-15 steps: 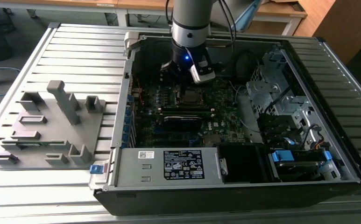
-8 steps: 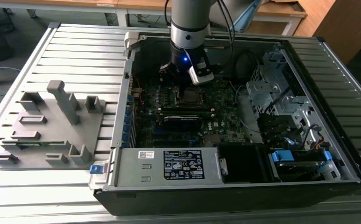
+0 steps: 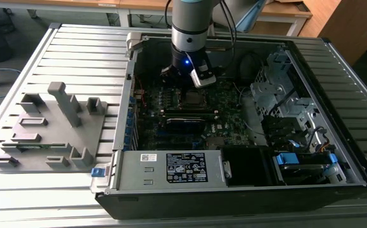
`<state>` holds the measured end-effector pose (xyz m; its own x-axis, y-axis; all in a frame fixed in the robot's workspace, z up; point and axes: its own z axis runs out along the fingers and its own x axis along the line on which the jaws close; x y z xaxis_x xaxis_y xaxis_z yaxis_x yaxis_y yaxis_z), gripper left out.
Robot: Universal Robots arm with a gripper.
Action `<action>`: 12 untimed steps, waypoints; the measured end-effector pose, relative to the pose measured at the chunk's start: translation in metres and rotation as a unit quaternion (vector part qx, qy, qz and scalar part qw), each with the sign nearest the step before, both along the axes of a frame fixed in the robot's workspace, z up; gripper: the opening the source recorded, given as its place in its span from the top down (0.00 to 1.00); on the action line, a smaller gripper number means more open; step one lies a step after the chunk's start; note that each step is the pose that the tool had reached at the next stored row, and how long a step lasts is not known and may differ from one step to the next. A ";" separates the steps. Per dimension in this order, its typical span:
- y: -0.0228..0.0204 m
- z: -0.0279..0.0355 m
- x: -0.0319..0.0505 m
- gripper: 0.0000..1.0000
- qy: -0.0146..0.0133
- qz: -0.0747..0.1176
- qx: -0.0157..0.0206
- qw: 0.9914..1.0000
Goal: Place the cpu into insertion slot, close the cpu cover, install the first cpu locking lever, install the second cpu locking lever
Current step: 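Close the cpu cover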
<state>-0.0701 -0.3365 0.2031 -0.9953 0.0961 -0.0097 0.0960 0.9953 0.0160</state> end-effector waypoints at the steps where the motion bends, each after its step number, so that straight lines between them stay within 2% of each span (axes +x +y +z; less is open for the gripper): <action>1: 0.0000 -0.0004 -0.0006 0.89 0.000 0.001 0.000 1.000; 6: 0.0000 -0.0005 -0.0009 0.89 0.000 0.002 0.000 1.000; 12: 0.0000 -0.0039 -0.0024 0.89 0.000 0.002 0.000 1.000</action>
<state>-0.0724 -0.3365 0.1992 -0.9957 0.0919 -0.0100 0.0918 0.9957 0.0161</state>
